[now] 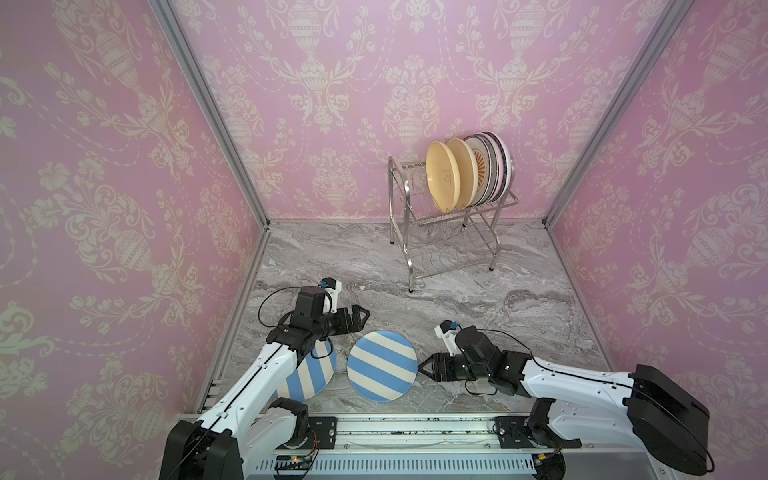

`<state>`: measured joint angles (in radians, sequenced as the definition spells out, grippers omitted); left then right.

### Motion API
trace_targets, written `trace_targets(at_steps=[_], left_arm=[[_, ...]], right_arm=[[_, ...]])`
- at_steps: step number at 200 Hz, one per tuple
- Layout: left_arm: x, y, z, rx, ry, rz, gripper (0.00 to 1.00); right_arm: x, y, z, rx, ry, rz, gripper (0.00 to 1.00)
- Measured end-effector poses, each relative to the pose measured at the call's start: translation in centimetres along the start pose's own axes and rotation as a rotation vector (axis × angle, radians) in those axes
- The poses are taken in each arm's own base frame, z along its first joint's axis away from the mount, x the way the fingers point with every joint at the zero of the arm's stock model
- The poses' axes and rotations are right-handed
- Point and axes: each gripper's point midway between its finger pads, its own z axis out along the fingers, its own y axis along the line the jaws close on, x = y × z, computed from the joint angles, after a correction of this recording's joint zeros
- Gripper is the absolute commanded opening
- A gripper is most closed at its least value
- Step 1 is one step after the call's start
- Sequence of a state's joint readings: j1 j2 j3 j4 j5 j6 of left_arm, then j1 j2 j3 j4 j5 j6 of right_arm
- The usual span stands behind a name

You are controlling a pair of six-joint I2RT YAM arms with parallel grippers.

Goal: Load the plates into the dish rack
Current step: 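Move the right gripper down to the striped plate farther from the left arm, then push the striped plate with the left gripper toward the right gripper, tilting it up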

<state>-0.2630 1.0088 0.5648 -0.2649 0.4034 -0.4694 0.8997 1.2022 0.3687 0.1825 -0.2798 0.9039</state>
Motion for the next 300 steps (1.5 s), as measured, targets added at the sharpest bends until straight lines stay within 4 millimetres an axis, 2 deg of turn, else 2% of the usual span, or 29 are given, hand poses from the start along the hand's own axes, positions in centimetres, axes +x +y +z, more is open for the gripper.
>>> trace_targets(at_steps=[55,96,143,197,300], left_arm=[[3.3,1.0,0.5,-0.048,0.099,-0.041,0.99],[5.6,0.5,0.7,-0.050,0.167,-0.061,0.99],[8.2,1.6,0.3,-0.104,0.230,-0.103,0.99],[8.8,2.3,1.1,-0.132,0.254,-0.128,0.99],[9.8,1.9,2.2,-0.110,0.296,-0.133,0.99]], right_arm=[[0.7,0.1,2.4,-0.027,0.027,0.015,0.58],[0.5,0.6,2.8,-0.053,0.017,0.026,0.58],[0.8,0.2,2.9,-0.045,0.006,0.041,0.56],[0.5,-0.1,3.0,-0.049,-0.024,0.059,0.54],[-0.4,0.6,4.2,-0.111,-0.070,0.088,0.51]])
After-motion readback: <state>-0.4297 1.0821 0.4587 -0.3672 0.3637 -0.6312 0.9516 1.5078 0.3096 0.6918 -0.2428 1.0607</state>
